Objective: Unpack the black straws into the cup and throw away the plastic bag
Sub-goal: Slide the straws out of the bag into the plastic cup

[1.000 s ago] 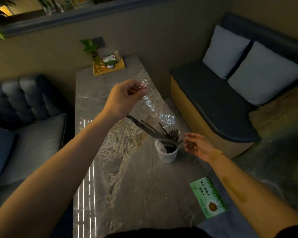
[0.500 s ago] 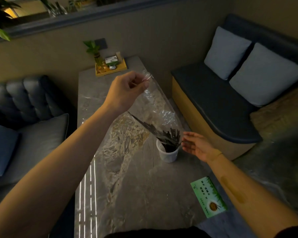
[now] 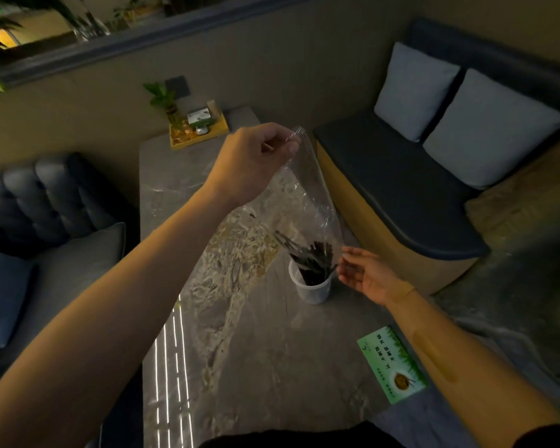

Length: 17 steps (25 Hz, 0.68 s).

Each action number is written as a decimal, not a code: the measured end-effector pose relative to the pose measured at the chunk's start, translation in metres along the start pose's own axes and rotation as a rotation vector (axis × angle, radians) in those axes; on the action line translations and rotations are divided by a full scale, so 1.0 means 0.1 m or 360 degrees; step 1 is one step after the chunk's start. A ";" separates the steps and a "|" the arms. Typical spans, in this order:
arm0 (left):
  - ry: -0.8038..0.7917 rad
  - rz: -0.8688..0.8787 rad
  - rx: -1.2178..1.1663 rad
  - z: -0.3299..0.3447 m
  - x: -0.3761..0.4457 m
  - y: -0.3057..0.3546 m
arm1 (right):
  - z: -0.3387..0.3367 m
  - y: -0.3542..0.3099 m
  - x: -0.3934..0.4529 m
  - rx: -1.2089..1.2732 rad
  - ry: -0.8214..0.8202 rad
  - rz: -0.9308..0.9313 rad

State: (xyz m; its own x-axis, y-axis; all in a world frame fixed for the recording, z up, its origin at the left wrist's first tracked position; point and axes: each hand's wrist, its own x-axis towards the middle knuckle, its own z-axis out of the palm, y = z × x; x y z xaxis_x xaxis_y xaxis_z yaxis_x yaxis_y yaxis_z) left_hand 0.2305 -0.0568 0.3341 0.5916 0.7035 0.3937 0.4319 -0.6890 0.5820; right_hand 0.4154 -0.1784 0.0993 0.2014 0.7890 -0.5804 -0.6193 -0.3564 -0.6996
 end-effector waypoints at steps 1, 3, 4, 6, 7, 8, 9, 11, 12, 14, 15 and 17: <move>0.0003 0.0025 0.0018 0.00 0.01 0.03 | 0.00 0.00 0.00 0.0008 -0.0014 -0.0003; 0.0013 0.0072 0.0044 -0.02 0.04 0.07 | 0.00 0.00 0.00 0.0029 -0.0053 -0.0014; 0.0027 0.0094 0.0050 -0.04 0.06 0.09 | 0.00 -0.01 -0.01 0.0039 -0.0080 -0.0022; 0.0062 0.0134 0.0041 -0.08 0.09 0.12 | 0.00 -0.03 -0.01 0.0063 -0.0128 -0.0043; 0.0078 0.0150 0.0031 -0.10 0.10 0.13 | 0.01 -0.04 -0.01 0.0074 -0.0142 -0.0056; 0.0089 0.0159 0.0026 -0.12 0.11 0.13 | 0.03 -0.05 -0.01 0.0079 -0.0152 -0.0067; 0.0093 0.0162 0.0024 -0.13 0.12 0.13 | 0.04 -0.06 -0.01 0.0077 -0.0160 -0.0073; 0.0095 0.0162 0.0042 -0.15 0.11 0.12 | 0.06 -0.07 -0.02 0.0062 -0.0169 -0.0074; 0.0096 0.0162 0.0050 -0.17 0.10 0.11 | 0.07 -0.08 -0.02 0.0060 -0.0174 -0.0074; 0.0112 0.0149 0.0033 -0.22 0.09 0.09 | 0.09 -0.09 -0.03 0.0063 -0.0190 -0.0083; 0.0129 0.0144 0.0028 -0.27 0.08 0.07 | 0.12 -0.10 -0.04 0.0061 -0.0197 -0.0092; 0.0174 0.0124 0.0039 -0.38 0.05 0.01 | 0.18 -0.13 -0.05 0.0056 -0.0209 -0.0116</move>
State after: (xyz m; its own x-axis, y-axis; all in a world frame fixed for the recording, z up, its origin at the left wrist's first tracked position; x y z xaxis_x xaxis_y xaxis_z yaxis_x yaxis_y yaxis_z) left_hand 0.2085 -0.0475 0.3637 0.5468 0.6615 0.5132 0.4048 -0.7454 0.5296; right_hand 0.4088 -0.1687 0.1188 0.1476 0.8717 -0.4674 -0.6332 -0.2797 -0.7217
